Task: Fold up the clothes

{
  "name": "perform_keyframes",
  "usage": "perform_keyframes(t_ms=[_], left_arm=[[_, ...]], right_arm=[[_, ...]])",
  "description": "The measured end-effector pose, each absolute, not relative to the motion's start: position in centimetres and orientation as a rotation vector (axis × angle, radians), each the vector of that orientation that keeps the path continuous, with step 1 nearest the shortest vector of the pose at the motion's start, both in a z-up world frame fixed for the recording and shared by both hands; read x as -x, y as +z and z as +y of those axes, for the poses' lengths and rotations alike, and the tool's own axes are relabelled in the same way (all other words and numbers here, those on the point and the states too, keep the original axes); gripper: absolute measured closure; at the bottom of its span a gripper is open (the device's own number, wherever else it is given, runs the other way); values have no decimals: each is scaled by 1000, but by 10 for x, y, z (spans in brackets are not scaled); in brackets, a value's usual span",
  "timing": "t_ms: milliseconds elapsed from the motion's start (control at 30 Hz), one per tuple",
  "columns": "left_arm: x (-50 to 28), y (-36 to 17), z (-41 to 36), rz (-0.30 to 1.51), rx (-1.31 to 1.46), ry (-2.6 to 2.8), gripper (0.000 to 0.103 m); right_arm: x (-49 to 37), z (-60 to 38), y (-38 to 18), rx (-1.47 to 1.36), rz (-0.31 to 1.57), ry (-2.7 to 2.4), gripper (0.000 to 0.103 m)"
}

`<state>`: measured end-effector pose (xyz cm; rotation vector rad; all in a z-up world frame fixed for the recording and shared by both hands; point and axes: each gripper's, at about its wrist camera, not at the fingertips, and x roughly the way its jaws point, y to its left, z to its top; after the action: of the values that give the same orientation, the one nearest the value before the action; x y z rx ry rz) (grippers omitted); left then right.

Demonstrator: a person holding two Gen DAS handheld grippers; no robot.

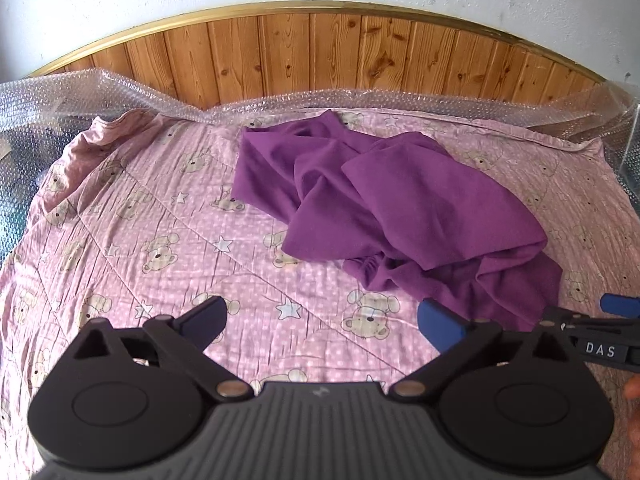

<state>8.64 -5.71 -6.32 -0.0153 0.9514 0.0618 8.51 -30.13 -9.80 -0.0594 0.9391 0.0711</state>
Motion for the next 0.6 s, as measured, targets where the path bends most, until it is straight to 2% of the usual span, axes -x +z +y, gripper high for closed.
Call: perform_keyframes(t_ms=[233, 300, 333, 367, 433, 600], left_arm=[[-108, -90, -68, 1035, 55, 136, 0], [-111, -97, -69, 1056, 55, 152, 0], [-112, -100, -69, 1064, 53, 158, 0], [-113, -104, -70, 1073, 51, 165, 0], [-117, -106, -69, 1068, 40, 181, 0], [-145, -114, -62, 1052, 81, 218, 0]], right_arm=[[-173, -297, -130, 143, 899, 143, 9], [-197, -295, -147, 162, 908, 176, 12], [-205, -295, -158, 160, 929, 212, 44], [-213, -296, -167, 142, 962, 271, 98], [-213, -308, -152, 81, 911, 292, 97], [-177, -425, -22, -107, 511, 76, 97]])
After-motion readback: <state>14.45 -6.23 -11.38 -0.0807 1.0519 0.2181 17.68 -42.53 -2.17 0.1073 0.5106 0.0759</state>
